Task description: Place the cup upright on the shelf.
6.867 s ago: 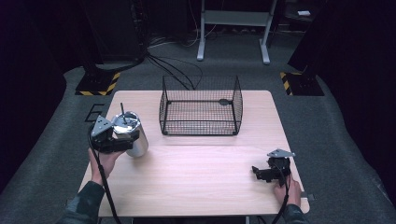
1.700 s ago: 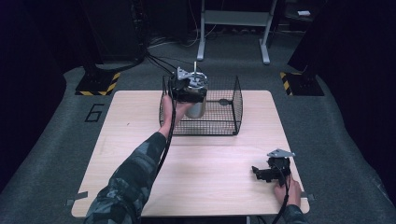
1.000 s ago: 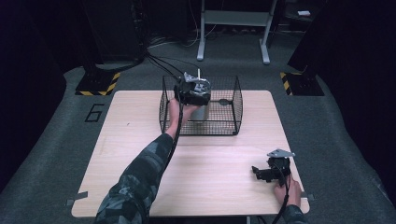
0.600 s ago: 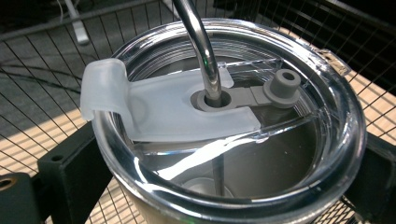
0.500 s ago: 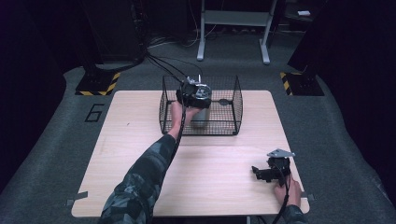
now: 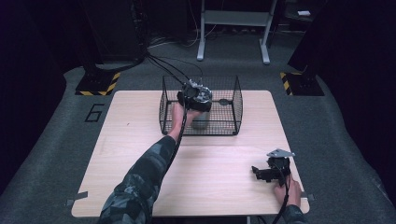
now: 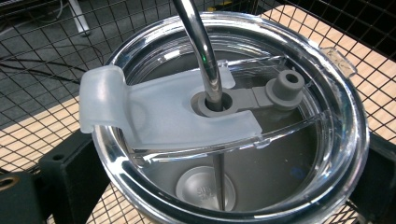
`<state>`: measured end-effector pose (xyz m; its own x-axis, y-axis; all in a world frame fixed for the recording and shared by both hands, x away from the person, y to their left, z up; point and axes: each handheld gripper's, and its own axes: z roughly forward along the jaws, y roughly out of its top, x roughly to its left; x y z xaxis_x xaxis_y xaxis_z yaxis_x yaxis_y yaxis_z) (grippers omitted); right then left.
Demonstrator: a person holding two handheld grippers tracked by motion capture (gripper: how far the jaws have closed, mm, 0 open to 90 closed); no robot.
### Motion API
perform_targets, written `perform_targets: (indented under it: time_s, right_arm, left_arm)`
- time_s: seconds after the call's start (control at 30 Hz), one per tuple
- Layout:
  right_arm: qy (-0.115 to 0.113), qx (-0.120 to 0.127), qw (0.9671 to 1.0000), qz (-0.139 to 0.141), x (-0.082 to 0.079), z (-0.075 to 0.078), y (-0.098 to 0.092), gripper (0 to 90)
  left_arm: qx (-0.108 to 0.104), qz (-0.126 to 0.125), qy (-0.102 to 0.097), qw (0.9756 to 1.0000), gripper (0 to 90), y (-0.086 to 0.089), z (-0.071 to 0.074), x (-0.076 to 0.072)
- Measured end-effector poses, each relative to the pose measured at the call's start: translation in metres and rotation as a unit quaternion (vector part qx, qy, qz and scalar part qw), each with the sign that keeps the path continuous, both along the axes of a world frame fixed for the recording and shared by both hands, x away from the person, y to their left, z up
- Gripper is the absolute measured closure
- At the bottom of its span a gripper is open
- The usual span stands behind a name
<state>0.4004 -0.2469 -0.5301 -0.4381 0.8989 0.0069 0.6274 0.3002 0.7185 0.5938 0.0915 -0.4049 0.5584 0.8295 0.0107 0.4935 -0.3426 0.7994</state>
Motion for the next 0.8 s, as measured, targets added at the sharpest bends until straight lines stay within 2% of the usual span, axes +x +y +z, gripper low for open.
perform_targets:
  time_s: [0.1,0.27,0.43,0.6,0.63,0.8]
  right_arm:
    - [0.002,0.002,1.0,-0.003,0.0,0.0,0.0,0.0]
    - [0.002,0.002,1.0,-0.003,0.0,0.0,0.0,0.0]
    - [0.001,0.0,1.0,-0.002,0.0,0.0,0.0,0.0]
    - [0.0,0.0,1.0,0.0,0.0,0.0,0.0,0.0]
    - [0.003,0.001,1.0,-0.004,-0.001,0.0,0.0,0.0]
    - [-0.001,-0.001,1.0,0.001,0.0,0.0,0.0,0.0]
  left_arm:
    - [0.002,-0.002,0.007,1.0,3.5,0.002,0.002,-0.001]
    - [0.017,0.003,-0.002,0.9999,1.0,0.0,0.002,-0.005]
    - [0.02,-0.006,-0.007,0.9998,0.0,0.001,-0.001,-0.011]
    - [-0.001,-0.01,-0.011,0.9999,0.0,0.008,0.006,-0.015]
    - [0.003,-0.017,-0.007,0.9998,0.0,0.01,0.007,-0.016]
    - [-0.016,-0.018,-0.007,0.9997,0.1,0.016,0.013,-0.022]
